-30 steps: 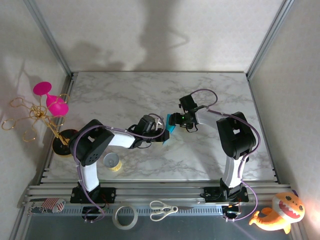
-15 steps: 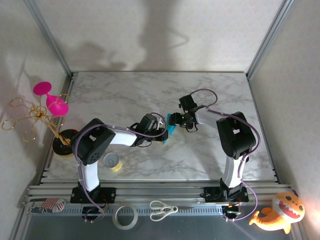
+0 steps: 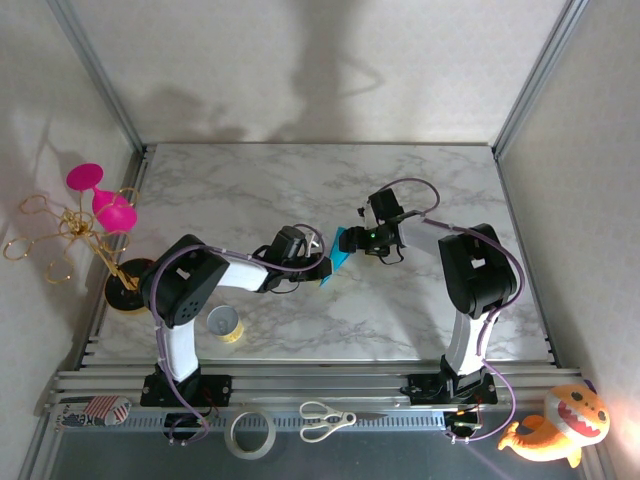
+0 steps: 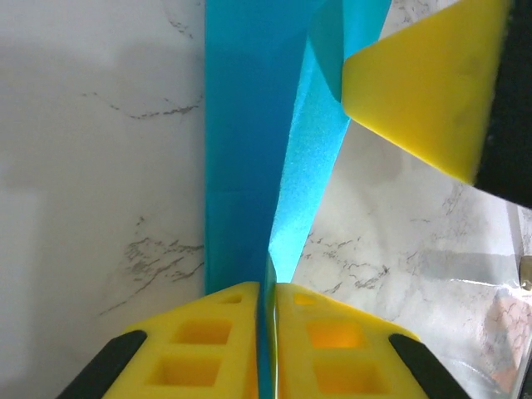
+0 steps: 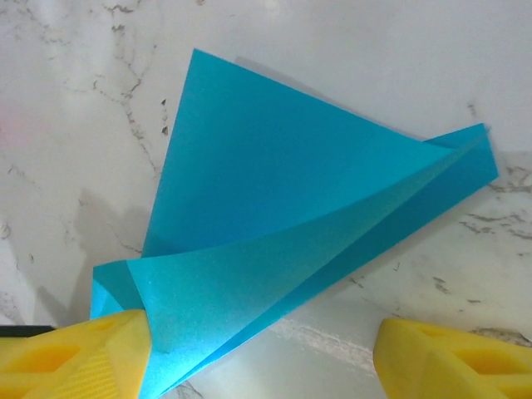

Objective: Fold a paper plane with a square sheet of paper (pick it up from the middle)
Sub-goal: Fold the wing for the fifth time at the center of the table.

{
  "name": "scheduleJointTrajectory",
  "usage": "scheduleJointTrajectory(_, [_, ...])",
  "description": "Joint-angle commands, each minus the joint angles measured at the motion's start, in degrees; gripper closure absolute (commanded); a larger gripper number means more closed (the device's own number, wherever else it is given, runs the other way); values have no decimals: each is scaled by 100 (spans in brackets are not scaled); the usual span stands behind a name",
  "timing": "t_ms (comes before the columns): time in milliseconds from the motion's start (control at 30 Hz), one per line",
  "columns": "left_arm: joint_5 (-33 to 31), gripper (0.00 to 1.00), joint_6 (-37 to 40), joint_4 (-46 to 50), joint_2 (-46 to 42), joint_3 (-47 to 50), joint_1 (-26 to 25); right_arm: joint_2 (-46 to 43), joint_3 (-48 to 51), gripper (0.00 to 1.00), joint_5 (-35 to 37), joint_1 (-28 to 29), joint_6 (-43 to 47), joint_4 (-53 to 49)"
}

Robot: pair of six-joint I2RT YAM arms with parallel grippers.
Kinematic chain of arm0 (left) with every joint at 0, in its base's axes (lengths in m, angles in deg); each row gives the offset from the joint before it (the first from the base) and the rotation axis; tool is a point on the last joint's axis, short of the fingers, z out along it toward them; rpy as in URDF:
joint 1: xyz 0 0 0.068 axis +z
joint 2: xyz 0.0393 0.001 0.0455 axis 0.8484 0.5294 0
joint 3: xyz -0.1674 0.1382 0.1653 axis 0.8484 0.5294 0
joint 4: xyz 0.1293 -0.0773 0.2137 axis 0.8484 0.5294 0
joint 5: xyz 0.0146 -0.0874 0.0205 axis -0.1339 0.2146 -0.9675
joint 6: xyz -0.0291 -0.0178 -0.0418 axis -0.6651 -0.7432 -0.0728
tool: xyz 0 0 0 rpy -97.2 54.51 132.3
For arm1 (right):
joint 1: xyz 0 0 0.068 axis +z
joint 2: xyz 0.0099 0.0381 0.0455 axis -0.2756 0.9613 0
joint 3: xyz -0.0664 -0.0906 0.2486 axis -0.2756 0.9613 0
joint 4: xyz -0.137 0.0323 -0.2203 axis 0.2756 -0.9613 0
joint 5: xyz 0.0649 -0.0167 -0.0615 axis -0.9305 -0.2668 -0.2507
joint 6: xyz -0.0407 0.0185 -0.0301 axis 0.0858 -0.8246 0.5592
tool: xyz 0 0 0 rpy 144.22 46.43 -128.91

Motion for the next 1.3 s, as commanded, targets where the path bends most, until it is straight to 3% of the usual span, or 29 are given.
scheduleJointTrajectory(0, [120, 87, -160, -81, 166, 99, 59, 443, 244, 26, -20, 33, 419, 284])
scheduleJointTrajectory(267, [102, 87, -196, -66, 210, 81, 55, 709, 84, 30, 501, 97, 303, 58])
scheduleJointTrajectory(700, [102, 85, -204, -12, 289, 90, 62, 1218, -229, 29, 1239, 378, 15, -224])
scheduleJointTrajectory(933, [68, 83, -221, 33, 280, 81, 69, 1360, -274, 28, 1381, 466, -61, -287])
scheduleJointTrajectory(1267, [-33, 90, -415, 88, 363, 103, 85, 1158, -132, 27, 1159, 469, -27, -119])
